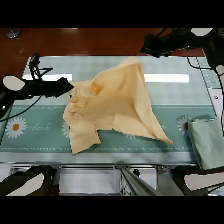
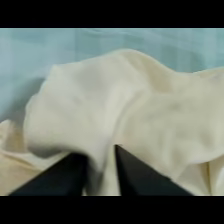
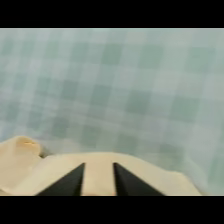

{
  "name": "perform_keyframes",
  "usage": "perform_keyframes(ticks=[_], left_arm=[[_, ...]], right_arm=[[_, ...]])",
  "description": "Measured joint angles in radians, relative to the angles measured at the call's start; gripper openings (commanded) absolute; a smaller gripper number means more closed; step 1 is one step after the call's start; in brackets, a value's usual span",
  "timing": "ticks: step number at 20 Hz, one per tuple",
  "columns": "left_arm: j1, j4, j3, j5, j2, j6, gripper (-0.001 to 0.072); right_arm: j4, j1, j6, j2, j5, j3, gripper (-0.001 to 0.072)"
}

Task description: Fold the shirts.

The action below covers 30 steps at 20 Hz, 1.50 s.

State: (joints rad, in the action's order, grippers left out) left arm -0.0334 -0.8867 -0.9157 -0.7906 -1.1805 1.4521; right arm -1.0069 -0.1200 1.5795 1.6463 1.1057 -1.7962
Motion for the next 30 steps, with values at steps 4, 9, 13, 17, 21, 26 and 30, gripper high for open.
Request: perform_keyframes(ticks=[4,9,13,17,21,26,30], left_arm=[[0.082,-0.080,-0.060,-0.114,-0.047,-0.002,0.0698],[0.278,-0.204,0.021,-0.363,-0.061,-0.040,0.0698],[0.389,-0.107,0.179,-0.410,-0.064,-0.135,0.0698],[0.392,0.072,0.278,-0.338,-0.069,-0.225,0.0697],[0.290,0.180,0.309,-0.232,-0.081,-0.262,0.0102],[0.196,0.226,0.315,-0.158,-0.087,-0.287,0.0029],[0.178,0.236,0.316,-0.145,-0.087,-0.296,0.0029]], right_arm=[[-0.019,0.133,-0.003,0.032,0.243,-0.035,0.0623],[-0.248,0.312,-0.072,-0.146,0.433,0.175,0.0623],[-0.169,0.435,-0.091,-0.390,0.263,0.627,0.0623],[-0.063,0.476,-0.145,-0.592,0.135,1.013,0.0623],[-0.021,0.488,-0.170,-0.694,0.100,1.207,0.0623],[-0.125,0.491,-0.148,-0.726,0.166,1.271,0.0623],[-0.206,0.492,-0.128,-0.731,0.230,1.304,0.0623]])
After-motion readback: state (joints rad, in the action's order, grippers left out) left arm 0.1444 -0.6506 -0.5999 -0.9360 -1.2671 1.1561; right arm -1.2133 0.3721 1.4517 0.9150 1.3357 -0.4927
